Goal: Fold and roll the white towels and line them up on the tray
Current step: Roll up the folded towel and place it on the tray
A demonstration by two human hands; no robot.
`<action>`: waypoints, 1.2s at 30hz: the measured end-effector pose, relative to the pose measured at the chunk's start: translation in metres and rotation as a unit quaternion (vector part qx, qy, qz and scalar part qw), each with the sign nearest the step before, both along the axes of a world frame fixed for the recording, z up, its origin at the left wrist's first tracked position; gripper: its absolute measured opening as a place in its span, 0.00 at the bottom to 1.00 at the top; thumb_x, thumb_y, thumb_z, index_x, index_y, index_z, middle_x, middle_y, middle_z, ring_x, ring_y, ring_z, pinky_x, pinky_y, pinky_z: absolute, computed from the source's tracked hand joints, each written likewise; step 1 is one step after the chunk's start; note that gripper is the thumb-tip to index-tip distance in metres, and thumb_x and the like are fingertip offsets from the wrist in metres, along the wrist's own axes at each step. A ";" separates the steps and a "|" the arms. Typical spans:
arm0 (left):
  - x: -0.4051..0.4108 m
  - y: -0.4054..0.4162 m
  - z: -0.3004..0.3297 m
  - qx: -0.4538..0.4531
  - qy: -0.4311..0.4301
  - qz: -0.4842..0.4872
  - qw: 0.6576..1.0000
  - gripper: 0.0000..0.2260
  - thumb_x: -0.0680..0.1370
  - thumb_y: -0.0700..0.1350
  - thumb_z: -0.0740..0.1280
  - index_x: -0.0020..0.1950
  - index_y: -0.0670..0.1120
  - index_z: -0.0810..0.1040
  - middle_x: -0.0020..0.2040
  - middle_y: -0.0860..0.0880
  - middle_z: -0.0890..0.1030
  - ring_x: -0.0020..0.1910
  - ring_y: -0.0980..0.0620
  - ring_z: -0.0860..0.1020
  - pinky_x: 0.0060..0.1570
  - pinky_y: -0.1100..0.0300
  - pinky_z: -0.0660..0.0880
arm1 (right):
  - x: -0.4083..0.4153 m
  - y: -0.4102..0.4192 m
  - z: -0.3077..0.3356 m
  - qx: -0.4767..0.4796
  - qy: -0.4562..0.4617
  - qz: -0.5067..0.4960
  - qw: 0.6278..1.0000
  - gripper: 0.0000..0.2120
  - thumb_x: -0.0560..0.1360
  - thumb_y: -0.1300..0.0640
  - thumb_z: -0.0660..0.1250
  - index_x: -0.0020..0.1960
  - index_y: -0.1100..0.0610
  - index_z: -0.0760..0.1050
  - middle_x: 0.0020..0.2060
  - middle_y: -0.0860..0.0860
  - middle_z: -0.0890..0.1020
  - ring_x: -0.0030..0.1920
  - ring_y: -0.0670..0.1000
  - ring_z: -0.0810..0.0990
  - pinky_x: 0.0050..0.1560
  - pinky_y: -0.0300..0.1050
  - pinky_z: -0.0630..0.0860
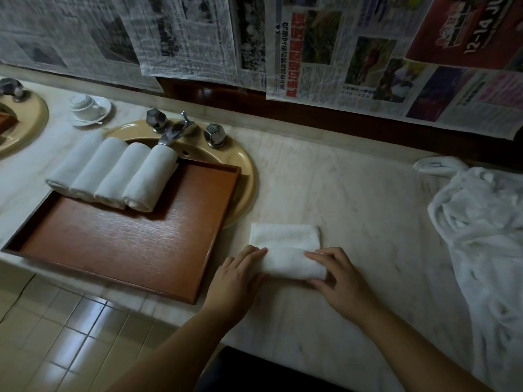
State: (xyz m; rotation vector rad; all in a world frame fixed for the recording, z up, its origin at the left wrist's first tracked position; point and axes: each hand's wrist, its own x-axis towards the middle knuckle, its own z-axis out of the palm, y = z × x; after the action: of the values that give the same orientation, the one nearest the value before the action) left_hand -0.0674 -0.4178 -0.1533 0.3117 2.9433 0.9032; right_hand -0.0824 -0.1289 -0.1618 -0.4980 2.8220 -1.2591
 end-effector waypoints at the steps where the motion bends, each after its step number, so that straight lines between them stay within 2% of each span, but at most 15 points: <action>1: -0.002 0.001 -0.002 0.012 -0.015 0.012 1.000 0.23 0.83 0.63 0.60 0.77 0.59 0.69 0.75 0.59 0.71 0.59 0.54 0.74 0.63 0.58 0.73 | -0.003 0.000 0.002 -0.004 -0.018 0.001 1.000 0.25 0.74 0.55 0.78 0.69 0.46 0.78 0.60 0.43 0.74 0.59 0.40 0.78 0.59 0.33 0.74; 5: -0.010 0.001 -0.002 0.069 -0.085 0.051 0.993 0.22 0.83 0.65 0.59 0.77 0.62 0.69 0.73 0.60 0.74 0.67 0.54 0.72 0.69 0.53 0.72 | -0.013 0.004 0.005 0.019 -0.095 -0.003 0.995 0.24 0.76 0.46 0.75 0.70 0.38 0.75 0.54 0.40 0.75 0.50 0.43 0.79 0.52 0.31 0.72; 7: -0.011 0.004 0.002 0.111 -0.112 0.089 0.984 0.20 0.83 0.62 0.62 0.75 0.63 0.71 0.65 0.59 0.78 0.64 0.54 0.73 0.65 0.53 0.73 | -0.018 0.003 0.004 0.021 -0.128 -0.008 0.992 0.22 0.77 0.44 0.73 0.70 0.36 0.75 0.51 0.42 0.75 0.48 0.44 0.78 0.51 0.32 0.72; 10: -0.016 0.010 0.003 0.193 -0.157 0.160 0.955 0.15 0.82 0.63 0.63 0.69 0.67 0.75 0.53 0.60 0.79 0.60 0.52 0.77 0.62 0.50 0.76 | -0.027 -0.003 0.005 0.004 -0.181 -0.032 0.983 0.17 0.79 0.44 0.71 0.67 0.37 0.77 0.46 0.46 0.74 0.46 0.44 0.77 0.49 0.35 0.70; 12: -0.023 0.015 0.003 0.250 -0.182 0.203 0.929 0.12 0.82 0.62 0.65 0.64 0.67 0.77 0.52 0.59 0.80 0.57 0.53 0.80 0.57 0.53 0.78 | -0.035 -0.008 0.008 -0.016 -0.223 -0.057 0.973 0.12 0.80 0.45 0.70 0.63 0.37 0.78 0.47 0.48 0.76 0.46 0.44 0.77 0.49 0.37 0.71; 15: -0.031 0.022 0.007 0.289 -0.175 0.246 0.909 0.13 0.80 0.60 0.70 0.64 0.61 0.79 0.55 0.58 0.80 0.56 0.55 0.80 0.50 0.61 0.77 | -0.042 -0.014 0.011 -0.068 -0.273 -0.095 0.955 0.10 0.79 0.44 0.71 0.59 0.42 0.79 0.53 0.48 0.82 0.53 0.48 0.80 0.53 0.41 0.75; 18: -0.032 0.022 0.010 0.319 -0.161 0.266 0.895 0.17 0.77 0.59 0.74 0.64 0.62 0.76 0.58 0.56 0.80 0.56 0.56 0.80 0.53 0.56 0.80 | -0.039 -0.015 0.014 -0.112 -0.270 -0.134 0.947 0.14 0.75 0.46 0.76 0.56 0.43 0.75 0.50 0.49 0.81 0.48 0.48 0.80 0.45 0.38 0.75; 20: -0.034 0.020 0.008 0.282 -0.138 0.263 0.912 0.13 0.75 0.61 0.75 0.58 0.63 0.77 0.59 0.57 0.77 0.57 0.55 0.78 0.57 0.51 0.80 | -0.035 -0.013 0.012 -0.113 -0.219 -0.157 0.956 0.17 0.71 0.46 0.80 0.54 0.38 0.75 0.51 0.49 0.78 0.47 0.49 0.79 0.47 0.40 0.77; 22: -0.033 0.019 0.011 0.184 -0.088 0.233 0.951 0.07 0.77 0.61 0.73 0.52 0.63 0.81 0.61 0.58 0.75 0.61 0.53 0.74 0.61 0.52 0.76 | -0.030 -0.015 0.007 -0.095 -0.145 -0.165 0.971 0.16 0.70 0.49 0.82 0.51 0.36 0.79 0.54 0.45 0.75 0.51 0.47 0.79 0.54 0.40 0.77; 25: -0.028 0.018 0.016 0.021 0.038 0.146 0.988 0.10 0.82 0.57 0.70 0.58 0.55 0.86 0.64 0.53 0.77 0.63 0.50 0.70 0.58 0.56 0.71 | -0.016 -0.023 0.002 -0.038 -0.002 -0.151 0.988 0.08 0.73 0.50 0.79 0.52 0.44 0.86 0.53 0.44 0.77 0.54 0.48 0.77 0.57 0.34 0.73; 26: -0.026 0.014 0.015 -0.010 0.069 0.111 0.991 0.12 0.82 0.56 0.68 0.61 0.53 0.85 0.64 0.52 0.78 0.62 0.49 0.70 0.56 0.55 0.73 | -0.011 -0.023 0.003 -0.016 0.041 -0.139 0.989 0.10 0.75 0.49 0.77 0.55 0.48 0.87 0.53 0.44 0.78 0.54 0.48 0.76 0.57 0.34 0.73; 28: -0.021 0.003 0.012 -0.057 0.091 0.033 0.994 0.17 0.83 0.57 0.66 0.69 0.53 0.81 0.66 0.52 0.79 0.61 0.48 0.73 0.55 0.53 0.77 | -0.001 -0.016 0.001 0.012 0.087 -0.110 0.990 0.17 0.74 0.47 0.78 0.61 0.50 0.86 0.56 0.45 0.79 0.55 0.48 0.77 0.57 0.37 0.74; 31: -0.018 -0.014 0.009 -0.114 0.056 -0.034 0.991 0.26 0.81 0.61 0.64 0.78 0.53 0.72 0.74 0.53 0.75 0.62 0.49 0.75 0.59 0.50 0.78 | 0.004 -0.005 -0.002 0.058 0.083 -0.074 0.992 0.28 0.66 0.51 0.84 0.66 0.48 0.83 0.61 0.43 0.78 0.57 0.48 0.78 0.60 0.41 0.75; 33: -0.018 -0.017 0.011 -0.105 0.027 -0.033 0.994 0.27 0.81 0.62 0.62 0.79 0.54 0.70 0.75 0.54 0.74 0.60 0.49 0.75 0.59 0.49 0.78 | 0.003 -0.004 0.002 0.056 0.025 -0.067 0.996 0.29 0.67 0.50 0.84 0.67 0.46 0.82 0.61 0.41 0.77 0.59 0.45 0.77 0.62 0.35 0.73; 36: -0.018 -0.014 0.014 -0.055 -0.047 -0.012 0.997 0.27 0.83 0.63 0.62 0.80 0.56 0.68 0.75 0.57 0.73 0.62 0.51 0.74 0.63 0.52 0.75 | -0.002 0.000 0.012 0.046 -0.072 -0.068 0.994 0.27 0.71 0.46 0.80 0.69 0.43 0.79 0.62 0.36 0.76 0.61 0.39 0.75 0.62 0.23 0.64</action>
State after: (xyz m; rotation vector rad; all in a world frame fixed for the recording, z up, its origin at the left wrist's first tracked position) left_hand -0.0853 -0.4315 -0.1393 0.2895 2.8818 0.7290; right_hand -0.0843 -0.1292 -0.1498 -0.2064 2.8157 -1.1266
